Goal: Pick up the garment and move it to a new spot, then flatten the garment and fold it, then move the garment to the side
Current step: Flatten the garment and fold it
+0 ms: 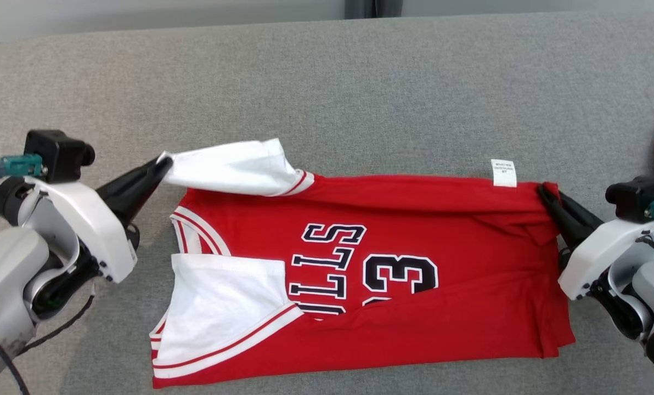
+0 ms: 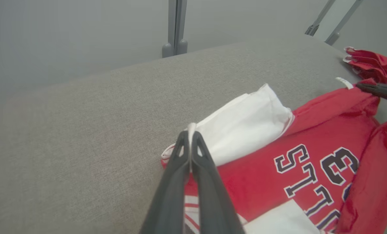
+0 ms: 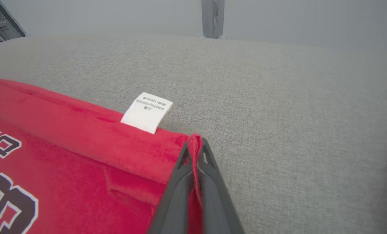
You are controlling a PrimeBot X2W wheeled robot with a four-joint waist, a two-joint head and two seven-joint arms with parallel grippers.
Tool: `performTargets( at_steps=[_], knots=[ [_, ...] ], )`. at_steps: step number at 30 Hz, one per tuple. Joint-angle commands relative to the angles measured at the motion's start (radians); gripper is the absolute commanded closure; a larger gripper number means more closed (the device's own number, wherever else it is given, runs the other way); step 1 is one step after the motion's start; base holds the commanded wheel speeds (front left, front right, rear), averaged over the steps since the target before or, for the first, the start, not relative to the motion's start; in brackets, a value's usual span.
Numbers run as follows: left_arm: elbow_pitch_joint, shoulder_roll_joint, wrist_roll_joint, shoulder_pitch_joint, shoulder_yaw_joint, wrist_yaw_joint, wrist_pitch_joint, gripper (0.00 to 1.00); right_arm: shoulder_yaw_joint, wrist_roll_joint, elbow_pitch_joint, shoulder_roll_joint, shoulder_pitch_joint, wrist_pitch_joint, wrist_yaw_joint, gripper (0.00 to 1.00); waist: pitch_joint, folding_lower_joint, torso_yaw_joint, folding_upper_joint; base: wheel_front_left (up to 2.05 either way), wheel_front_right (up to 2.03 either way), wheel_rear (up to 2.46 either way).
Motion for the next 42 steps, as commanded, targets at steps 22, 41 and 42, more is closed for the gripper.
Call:
performTargets(
  at_steps=[22, 41, 42],
  knots=[
    [-0.133, 0.082, 0.189, 0.176, -0.076, 0.044, 0.076, 1.00, 0.056, -0.158, -0.148, -0.125, 0.097, 0.148, 0.000, 1.00, -0.054, 0.0000, 0.024, 0.0000, 0.00, 0.00, 0.00],
    [-0.197, 0.086, 0.301, 0.252, -0.082, 0.059, 0.159, 1.00, 0.020, -0.197, -0.290, -0.195, 0.166, 0.278, 0.000, 1.00, -0.052, 0.0000, 0.029, 0.0000, 0.00, 0.00, 0.00],
    [-0.197, 0.084, 0.302, 0.253, -0.082, 0.059, 0.162, 1.00, 0.017, -0.194, -0.293, -0.194, 0.170, 0.283, 0.000, 1.00, -0.052, 0.0000, 0.030, 0.0000, 0.00, 0.00, 0.00]
  ],
)
